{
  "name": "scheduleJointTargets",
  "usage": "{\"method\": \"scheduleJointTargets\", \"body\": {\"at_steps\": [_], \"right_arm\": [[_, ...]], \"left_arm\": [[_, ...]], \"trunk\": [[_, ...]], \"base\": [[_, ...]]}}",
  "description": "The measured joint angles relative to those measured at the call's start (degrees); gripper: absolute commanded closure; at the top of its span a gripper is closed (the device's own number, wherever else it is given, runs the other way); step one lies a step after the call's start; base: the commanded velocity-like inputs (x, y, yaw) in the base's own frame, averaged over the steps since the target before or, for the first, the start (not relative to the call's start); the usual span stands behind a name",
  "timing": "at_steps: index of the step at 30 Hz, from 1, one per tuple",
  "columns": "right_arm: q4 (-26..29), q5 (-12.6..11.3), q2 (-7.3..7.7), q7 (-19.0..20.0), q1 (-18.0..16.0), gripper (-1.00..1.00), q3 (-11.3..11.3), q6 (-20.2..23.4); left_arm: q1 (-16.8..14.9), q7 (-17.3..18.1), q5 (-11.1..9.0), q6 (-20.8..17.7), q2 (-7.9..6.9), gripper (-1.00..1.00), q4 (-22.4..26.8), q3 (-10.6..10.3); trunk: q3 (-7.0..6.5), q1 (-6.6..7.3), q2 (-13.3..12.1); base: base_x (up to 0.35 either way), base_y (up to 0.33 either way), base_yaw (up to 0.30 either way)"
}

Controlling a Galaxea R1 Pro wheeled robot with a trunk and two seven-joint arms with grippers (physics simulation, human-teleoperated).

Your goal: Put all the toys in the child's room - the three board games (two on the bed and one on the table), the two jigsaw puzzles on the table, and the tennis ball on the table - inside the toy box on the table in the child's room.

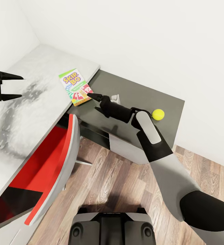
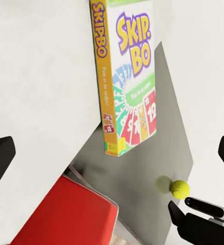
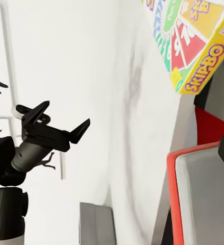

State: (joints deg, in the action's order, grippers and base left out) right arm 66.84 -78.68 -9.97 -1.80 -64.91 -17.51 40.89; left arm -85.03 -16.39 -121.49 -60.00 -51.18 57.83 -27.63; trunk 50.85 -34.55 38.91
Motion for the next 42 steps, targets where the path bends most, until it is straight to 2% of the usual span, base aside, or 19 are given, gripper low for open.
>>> {"method": "scheduleJointTargets", "body": {"at_steps": [9,26,42], "right_arm": [[-0.01,0.00,-0.01,-0.02,0.00,-1.00,0.08,-0.07],[0.01,0.00,-0.01,-0.03,0.00,-1.00,0.09,-0.16],[0.04,0.01,-0.01,-0.03,0.00,-1.00,-0.08,-0.18]], "left_arm": [[-0.02,0.01,-0.02,0.00,-0.60,-1.00,0.00,0.00],[0.02,0.01,-0.01,0.00,-0.59,-1.00,0.00,0.00],[0.05,0.01,-0.02,0.00,-0.59,-1.00,0.00,0.00]], "trunk": [[-0.18,0.00,0.00],[-0.44,0.00,0.00],[-1.73,0.00,0.00]], "base": [[0.000,0.086,0.000],[0.000,0.004,0.000],[0.000,0.000,0.000]]}}
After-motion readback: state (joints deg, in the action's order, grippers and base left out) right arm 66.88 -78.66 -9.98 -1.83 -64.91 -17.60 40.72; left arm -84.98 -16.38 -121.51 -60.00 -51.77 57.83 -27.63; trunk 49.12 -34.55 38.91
